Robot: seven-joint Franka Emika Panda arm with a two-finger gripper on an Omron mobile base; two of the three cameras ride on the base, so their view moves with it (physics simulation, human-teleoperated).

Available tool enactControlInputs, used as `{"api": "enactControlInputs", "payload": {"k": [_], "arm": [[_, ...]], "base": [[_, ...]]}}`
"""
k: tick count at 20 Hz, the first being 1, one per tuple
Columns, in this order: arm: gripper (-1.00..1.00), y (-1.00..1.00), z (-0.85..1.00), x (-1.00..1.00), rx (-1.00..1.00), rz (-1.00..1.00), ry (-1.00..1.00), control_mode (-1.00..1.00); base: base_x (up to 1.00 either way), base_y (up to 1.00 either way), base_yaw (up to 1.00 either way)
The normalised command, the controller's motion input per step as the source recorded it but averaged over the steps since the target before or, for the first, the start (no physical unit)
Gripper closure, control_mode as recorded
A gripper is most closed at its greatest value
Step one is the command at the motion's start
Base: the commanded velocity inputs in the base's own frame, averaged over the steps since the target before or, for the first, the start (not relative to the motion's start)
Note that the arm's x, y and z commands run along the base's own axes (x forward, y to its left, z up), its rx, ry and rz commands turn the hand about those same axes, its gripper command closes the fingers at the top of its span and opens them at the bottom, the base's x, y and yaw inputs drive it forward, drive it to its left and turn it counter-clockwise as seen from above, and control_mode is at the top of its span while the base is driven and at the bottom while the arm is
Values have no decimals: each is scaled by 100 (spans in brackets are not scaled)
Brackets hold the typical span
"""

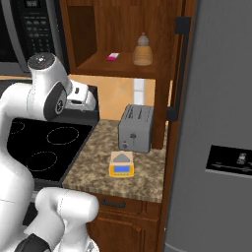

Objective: Pick the honey bottle and place it on the digital scale for weighing, and close the cabinet.

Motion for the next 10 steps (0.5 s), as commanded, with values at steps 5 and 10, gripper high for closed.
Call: {"api": "enactControlInputs", "payload": {"k": [5,10], "arm": [[-100,-18,34,-16,-2,0,-19,-100],[-100,-17,30,-18,-13,-3,-20,-100]], "base": [[0,0,0],[0,0,0]]}}
